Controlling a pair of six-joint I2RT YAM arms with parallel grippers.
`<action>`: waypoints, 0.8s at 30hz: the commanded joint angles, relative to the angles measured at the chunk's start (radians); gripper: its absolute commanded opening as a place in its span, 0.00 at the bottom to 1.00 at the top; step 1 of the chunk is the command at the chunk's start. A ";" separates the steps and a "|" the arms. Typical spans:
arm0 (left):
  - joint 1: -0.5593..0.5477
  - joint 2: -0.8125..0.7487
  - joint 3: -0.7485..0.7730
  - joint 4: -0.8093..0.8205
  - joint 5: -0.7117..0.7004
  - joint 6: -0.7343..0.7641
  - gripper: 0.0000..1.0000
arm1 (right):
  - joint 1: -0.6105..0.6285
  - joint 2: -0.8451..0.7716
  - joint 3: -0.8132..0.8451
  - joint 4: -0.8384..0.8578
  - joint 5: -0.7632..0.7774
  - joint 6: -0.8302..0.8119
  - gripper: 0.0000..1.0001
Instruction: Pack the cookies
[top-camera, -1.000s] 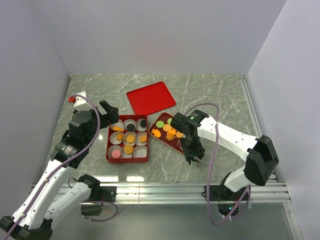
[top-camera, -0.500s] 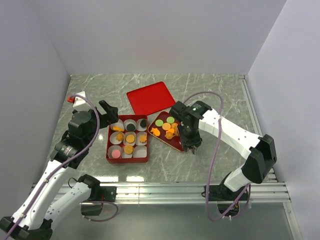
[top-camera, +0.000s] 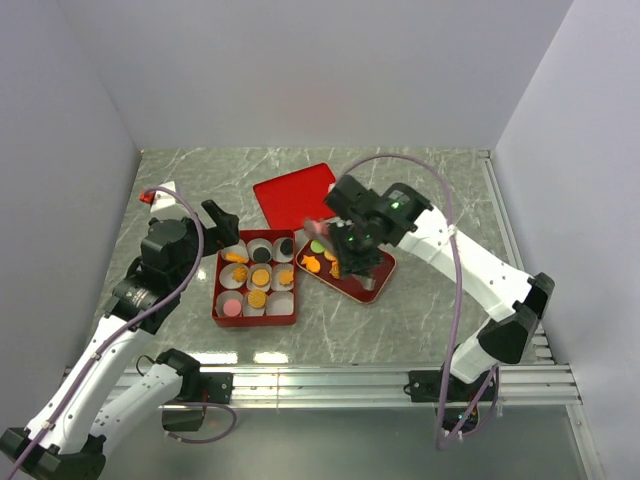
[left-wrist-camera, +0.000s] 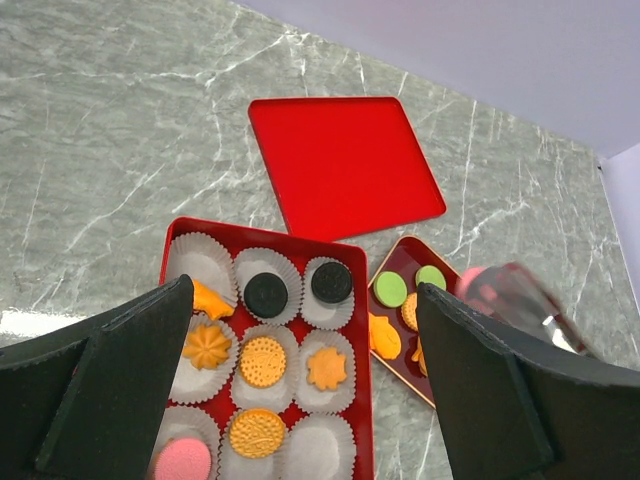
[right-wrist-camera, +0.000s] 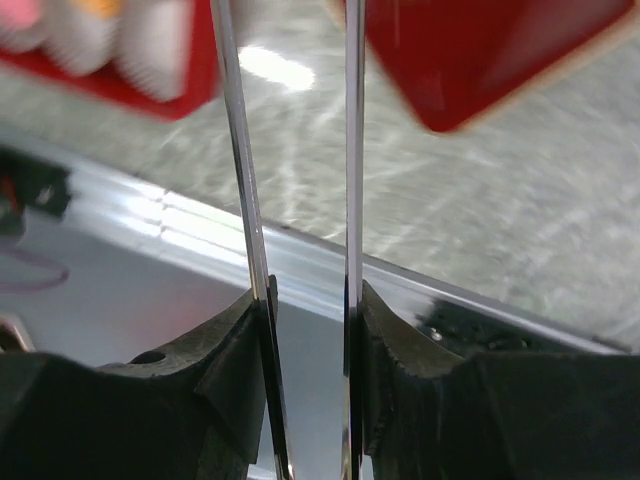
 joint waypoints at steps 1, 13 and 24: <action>-0.002 -0.004 0.040 0.028 0.019 -0.009 1.00 | 0.121 0.055 0.074 -0.028 -0.038 -0.047 0.34; 0.000 -0.022 0.057 -0.010 0.013 -0.021 0.99 | 0.271 0.128 -0.027 0.107 -0.127 0.013 0.33; 0.000 -0.028 0.059 -0.021 0.023 -0.029 0.99 | 0.310 0.154 -0.115 0.133 -0.133 0.043 0.34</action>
